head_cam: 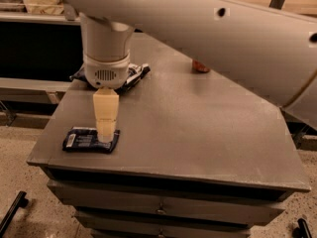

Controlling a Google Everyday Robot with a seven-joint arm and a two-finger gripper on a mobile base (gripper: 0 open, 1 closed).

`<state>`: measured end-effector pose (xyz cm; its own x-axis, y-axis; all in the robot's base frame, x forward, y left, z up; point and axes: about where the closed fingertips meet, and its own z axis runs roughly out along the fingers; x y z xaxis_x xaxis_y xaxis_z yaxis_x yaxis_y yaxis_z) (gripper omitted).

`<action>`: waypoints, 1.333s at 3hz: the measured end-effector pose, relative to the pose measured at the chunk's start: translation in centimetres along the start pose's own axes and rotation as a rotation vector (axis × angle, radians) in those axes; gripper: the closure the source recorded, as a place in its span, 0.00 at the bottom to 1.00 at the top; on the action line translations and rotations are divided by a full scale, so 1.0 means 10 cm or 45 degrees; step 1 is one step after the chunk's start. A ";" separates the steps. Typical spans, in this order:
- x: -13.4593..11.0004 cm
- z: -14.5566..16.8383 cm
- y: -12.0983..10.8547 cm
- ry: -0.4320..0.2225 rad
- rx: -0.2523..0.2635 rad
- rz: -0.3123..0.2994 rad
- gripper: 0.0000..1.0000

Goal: Pick rxbar blueberry

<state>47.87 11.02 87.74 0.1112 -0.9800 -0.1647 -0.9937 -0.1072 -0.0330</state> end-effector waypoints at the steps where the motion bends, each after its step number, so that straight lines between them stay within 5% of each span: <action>1: -0.15 0.12 0.04 0.066 -0.006 0.055 0.00; 4: -0.37 0.45 0.11 0.060 -0.038 0.153 0.00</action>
Offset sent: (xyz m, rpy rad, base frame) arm -0.0144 0.0436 -0.0341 -0.1153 0.0459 -0.1130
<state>46.40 15.32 83.85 -0.0088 -0.9928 -0.1192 -0.9999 0.0072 0.0139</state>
